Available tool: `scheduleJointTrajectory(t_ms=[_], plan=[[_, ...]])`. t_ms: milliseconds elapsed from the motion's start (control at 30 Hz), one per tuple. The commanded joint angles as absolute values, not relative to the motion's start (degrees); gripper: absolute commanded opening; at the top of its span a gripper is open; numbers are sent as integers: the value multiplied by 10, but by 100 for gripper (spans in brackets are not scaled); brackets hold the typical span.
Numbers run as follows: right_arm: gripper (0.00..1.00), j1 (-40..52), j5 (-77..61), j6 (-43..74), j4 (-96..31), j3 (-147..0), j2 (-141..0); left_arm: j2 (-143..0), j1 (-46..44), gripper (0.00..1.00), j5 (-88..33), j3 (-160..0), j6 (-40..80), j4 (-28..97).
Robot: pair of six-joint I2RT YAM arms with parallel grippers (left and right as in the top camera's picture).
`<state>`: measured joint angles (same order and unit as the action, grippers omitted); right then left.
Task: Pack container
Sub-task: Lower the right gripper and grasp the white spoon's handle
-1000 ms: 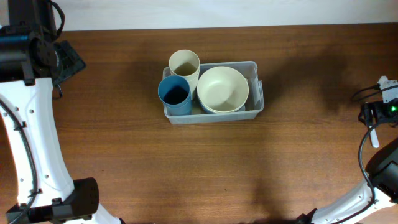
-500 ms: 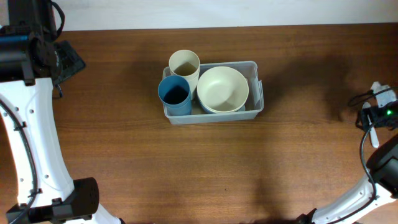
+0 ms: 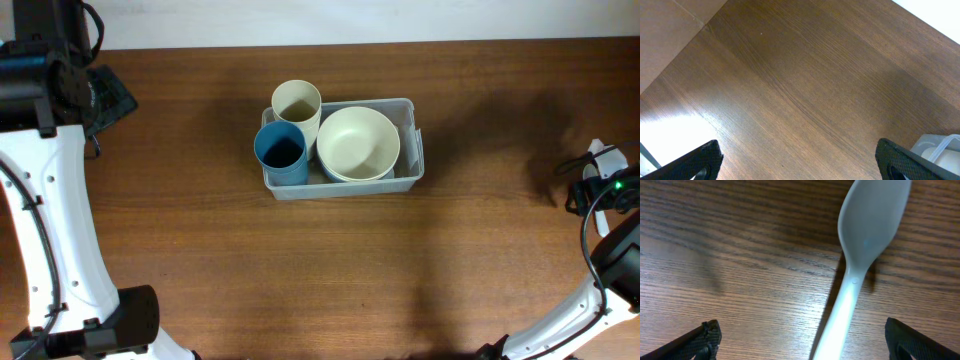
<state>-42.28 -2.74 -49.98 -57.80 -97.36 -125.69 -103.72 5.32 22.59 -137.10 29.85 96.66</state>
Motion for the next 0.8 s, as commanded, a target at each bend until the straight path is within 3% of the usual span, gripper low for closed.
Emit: scheduleJointTrajectory(t_ms=[0, 767], plan=[[99, -424, -23, -506, -578, -970, -1271, -1026, 55, 100, 234, -1367, 304, 967], [99, -429, -26, -491, -550, -965, -1275, -1026, 55, 100, 234, -1367, 304, 967]])
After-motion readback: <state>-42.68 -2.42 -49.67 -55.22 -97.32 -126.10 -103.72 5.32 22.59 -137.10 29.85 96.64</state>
